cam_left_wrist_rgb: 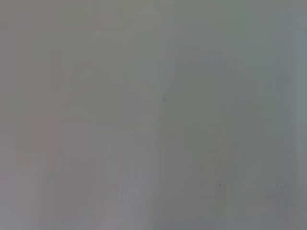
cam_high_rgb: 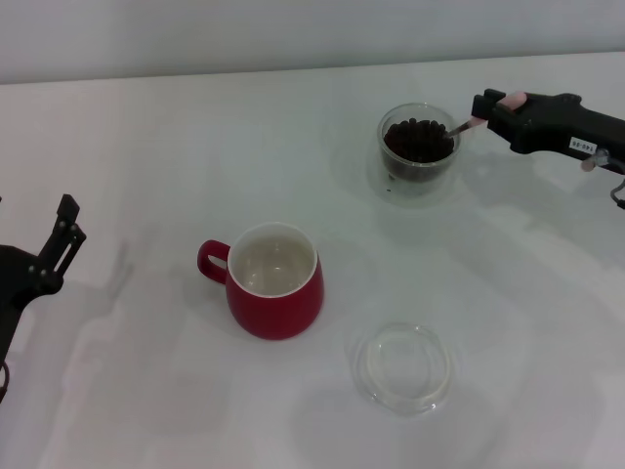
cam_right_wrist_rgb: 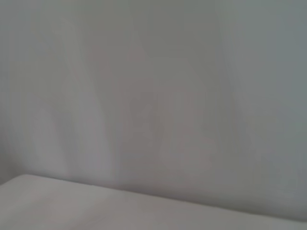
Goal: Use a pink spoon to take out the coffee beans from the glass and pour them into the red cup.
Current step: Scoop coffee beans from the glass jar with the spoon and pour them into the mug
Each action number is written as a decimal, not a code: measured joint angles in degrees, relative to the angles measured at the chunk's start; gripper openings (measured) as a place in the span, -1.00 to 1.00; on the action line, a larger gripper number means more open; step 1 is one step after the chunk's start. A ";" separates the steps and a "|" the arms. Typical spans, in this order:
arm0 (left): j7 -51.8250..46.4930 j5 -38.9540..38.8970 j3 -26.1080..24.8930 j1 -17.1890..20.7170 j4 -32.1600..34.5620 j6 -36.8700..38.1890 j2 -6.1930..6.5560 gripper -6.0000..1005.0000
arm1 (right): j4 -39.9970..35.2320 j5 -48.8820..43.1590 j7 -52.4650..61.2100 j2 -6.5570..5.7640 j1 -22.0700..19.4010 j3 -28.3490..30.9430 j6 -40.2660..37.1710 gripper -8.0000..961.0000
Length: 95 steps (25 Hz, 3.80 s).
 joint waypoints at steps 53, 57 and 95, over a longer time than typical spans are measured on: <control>-2.28 -0.46 -0.46 -0.63 -0.22 3.08 0.09 0.74 | 4.84 -3.40 34.93 -2.06 3.32 1.51 5.38 -0.65; -2.29 -0.58 -1.16 0.03 -1.10 4.11 0.09 0.74 | 4.88 -3.48 37.18 -2.22 3.30 1.55 5.26 -0.65; -2.28 -1.88 -1.24 -0.44 -1.77 4.48 0.09 0.74 | 15.11 -3.70 48.83 -6.74 10.38 4.25 2.39 -0.64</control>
